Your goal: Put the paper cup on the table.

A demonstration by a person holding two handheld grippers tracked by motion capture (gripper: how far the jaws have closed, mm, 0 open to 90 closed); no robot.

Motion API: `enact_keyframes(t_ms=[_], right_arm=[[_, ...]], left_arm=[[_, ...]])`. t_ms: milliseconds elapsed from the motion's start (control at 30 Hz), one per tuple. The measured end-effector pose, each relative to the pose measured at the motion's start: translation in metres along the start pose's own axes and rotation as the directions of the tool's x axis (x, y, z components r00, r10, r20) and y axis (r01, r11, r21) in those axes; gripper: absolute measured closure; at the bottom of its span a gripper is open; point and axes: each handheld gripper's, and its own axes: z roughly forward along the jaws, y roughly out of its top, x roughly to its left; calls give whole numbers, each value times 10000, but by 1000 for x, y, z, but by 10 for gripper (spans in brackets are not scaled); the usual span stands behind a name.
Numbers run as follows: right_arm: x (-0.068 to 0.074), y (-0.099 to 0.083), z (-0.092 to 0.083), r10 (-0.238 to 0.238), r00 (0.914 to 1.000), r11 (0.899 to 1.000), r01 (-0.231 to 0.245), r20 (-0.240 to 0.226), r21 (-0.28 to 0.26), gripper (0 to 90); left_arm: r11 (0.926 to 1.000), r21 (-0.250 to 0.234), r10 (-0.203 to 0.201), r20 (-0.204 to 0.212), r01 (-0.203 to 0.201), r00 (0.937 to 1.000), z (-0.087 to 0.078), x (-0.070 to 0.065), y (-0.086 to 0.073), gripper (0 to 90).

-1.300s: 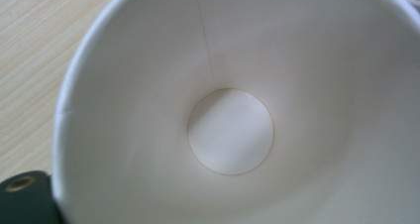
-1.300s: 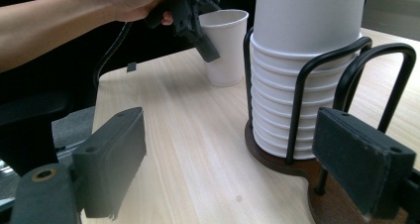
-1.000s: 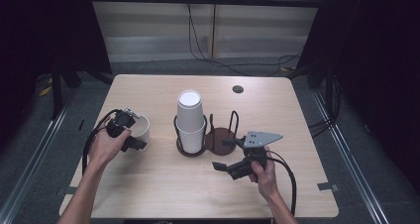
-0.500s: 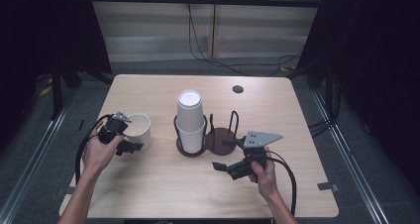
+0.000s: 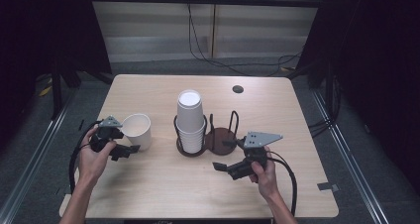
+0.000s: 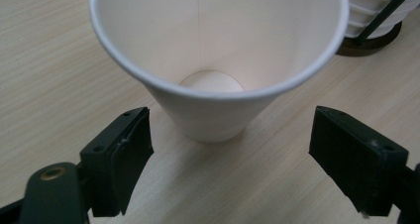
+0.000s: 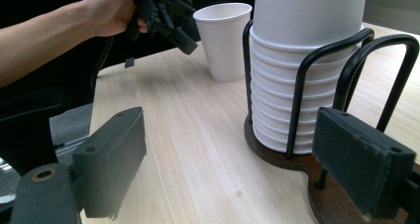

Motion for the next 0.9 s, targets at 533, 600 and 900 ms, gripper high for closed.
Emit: enact_keyframes(t_ms=[533,600,900], right_arm=[[-3,-5,-5,171,9996,9998,-169,231,-61,133],[-3,-5,-5,173,9996,9998,-172,236,-75,132],[-2,-5,-7,157,9994,9998,-153,322,-147,133]], left_arm=[[9807,-1922,-286,449,367,9986,-11,-22,-28,164],[9735,-2248,-269,669,413,9974,-13,-26,-29,164],[9240,-3728,-406,1253,850,9913,-14,-52,-40,162]])
